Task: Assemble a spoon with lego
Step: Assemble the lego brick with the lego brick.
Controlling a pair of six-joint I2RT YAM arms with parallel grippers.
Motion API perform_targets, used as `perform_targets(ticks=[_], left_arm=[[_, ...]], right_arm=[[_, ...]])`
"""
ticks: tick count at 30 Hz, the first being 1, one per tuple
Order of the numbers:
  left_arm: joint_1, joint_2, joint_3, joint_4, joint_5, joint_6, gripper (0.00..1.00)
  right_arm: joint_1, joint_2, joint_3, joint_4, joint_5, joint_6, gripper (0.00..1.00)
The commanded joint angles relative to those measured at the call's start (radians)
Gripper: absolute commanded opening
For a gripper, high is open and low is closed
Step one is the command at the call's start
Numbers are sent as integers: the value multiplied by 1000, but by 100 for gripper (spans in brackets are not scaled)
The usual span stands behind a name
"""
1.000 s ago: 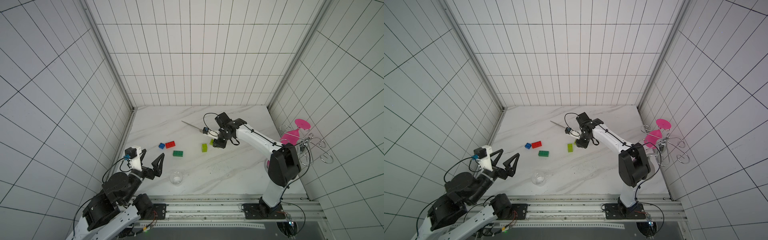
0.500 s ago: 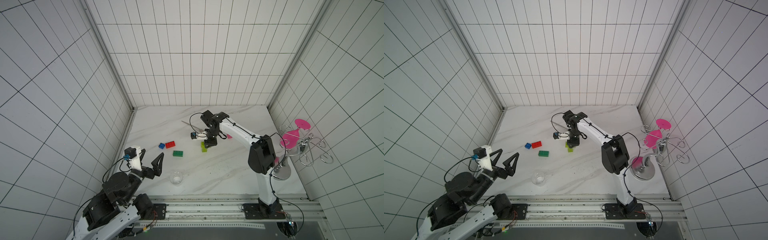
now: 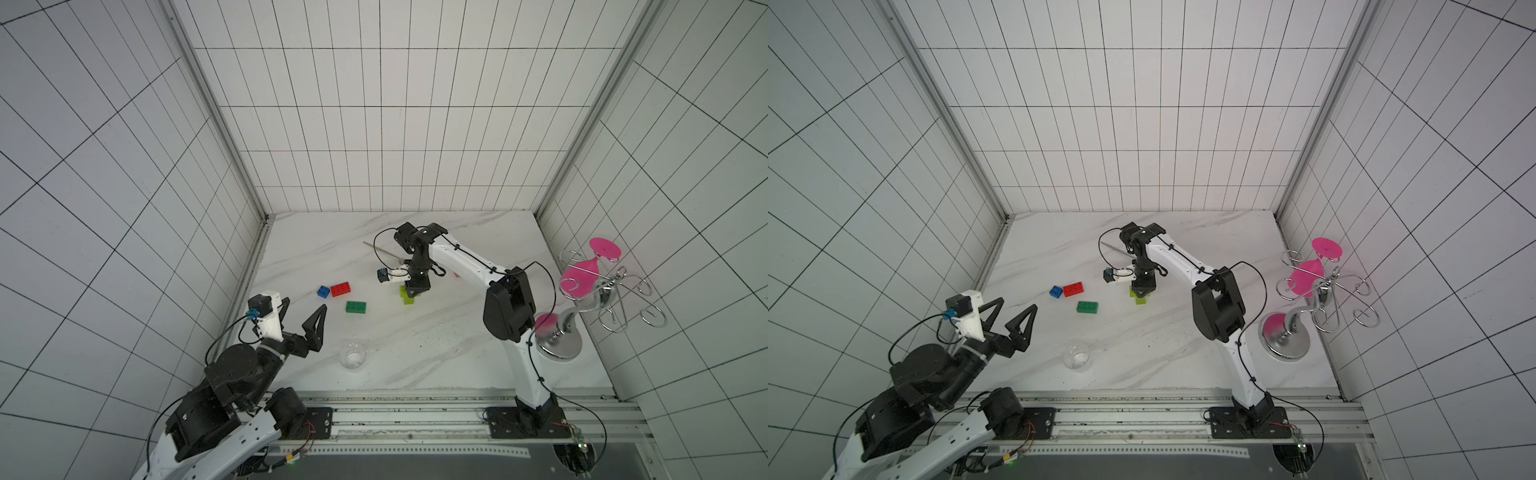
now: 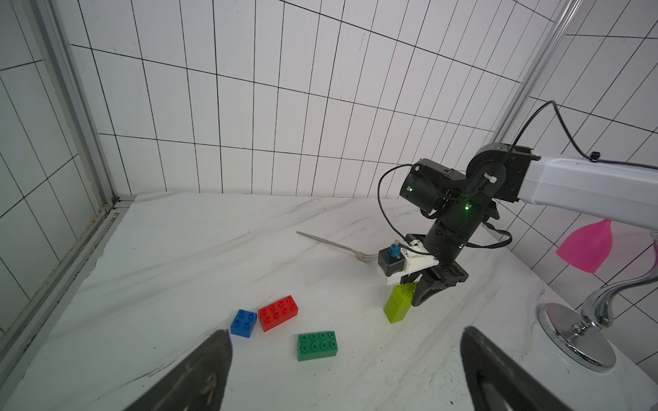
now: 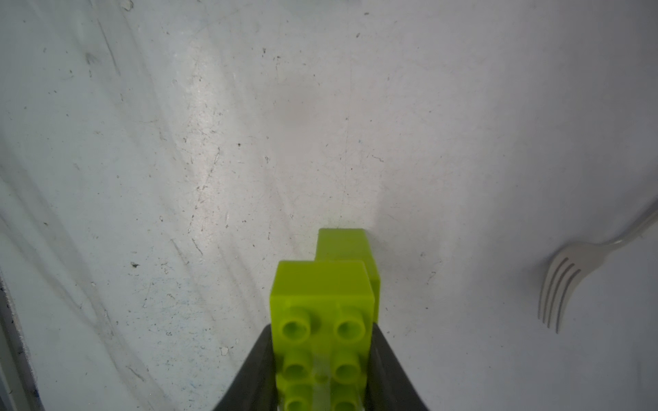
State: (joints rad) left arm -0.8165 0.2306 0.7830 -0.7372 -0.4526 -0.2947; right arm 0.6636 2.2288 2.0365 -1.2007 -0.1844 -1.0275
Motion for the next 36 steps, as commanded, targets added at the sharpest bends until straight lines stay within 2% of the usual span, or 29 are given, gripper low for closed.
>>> perform_targets(ticks=[1,9,25,30,36], left_arm=[[-3,9,-7,-1,-11,15,98],[-3,9,-8,1,-9,15,98],[-3,6,-8,1,-9,17,98],[-2,4,-8,0,-9,16,98],[-3,12,-10,5,-3,16,98]], right_arm=[[14,32,45,-39,30,-7,26],[21,62,44,-46,118,4,27],[47,115,58,-61,79,-11,27],[44,124,52,-95,113,3,27],[37,71,57,-101,65,20,27]])
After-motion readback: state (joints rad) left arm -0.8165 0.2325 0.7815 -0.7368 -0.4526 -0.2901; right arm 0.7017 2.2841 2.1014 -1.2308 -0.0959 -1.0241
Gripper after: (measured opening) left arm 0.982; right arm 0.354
